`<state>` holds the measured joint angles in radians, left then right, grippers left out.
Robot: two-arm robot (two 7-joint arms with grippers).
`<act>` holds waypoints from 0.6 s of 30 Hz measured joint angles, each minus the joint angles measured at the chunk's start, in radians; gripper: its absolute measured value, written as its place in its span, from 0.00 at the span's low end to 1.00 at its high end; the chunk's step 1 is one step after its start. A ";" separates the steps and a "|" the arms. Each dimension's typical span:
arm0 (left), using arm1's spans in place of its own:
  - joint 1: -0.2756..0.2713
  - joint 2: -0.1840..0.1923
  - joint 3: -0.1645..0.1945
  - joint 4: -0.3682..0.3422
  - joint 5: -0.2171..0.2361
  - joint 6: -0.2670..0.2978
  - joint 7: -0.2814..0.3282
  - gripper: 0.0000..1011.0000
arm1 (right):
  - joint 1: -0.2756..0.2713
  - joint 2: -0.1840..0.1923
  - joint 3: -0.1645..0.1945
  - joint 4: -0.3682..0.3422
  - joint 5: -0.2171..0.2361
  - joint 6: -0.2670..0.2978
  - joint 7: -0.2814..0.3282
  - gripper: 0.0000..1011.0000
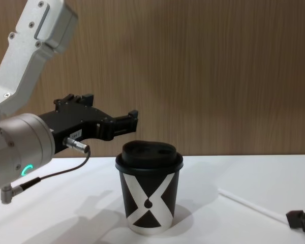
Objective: Pick up the straw with one hand, pass it to the other hand, and insert it into the cup.
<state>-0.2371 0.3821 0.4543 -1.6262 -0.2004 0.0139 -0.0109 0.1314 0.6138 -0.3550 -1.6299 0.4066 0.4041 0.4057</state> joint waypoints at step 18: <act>0.000 0.000 0.000 0.000 0.000 0.000 0.000 0.99 | -0.027 -0.019 0.050 -0.079 0.015 -0.072 -0.043 0.00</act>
<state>-0.2371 0.3821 0.4542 -1.6262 -0.2004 0.0139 -0.0109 0.1044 0.5952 -0.3051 -1.7091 0.4219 0.3319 0.3629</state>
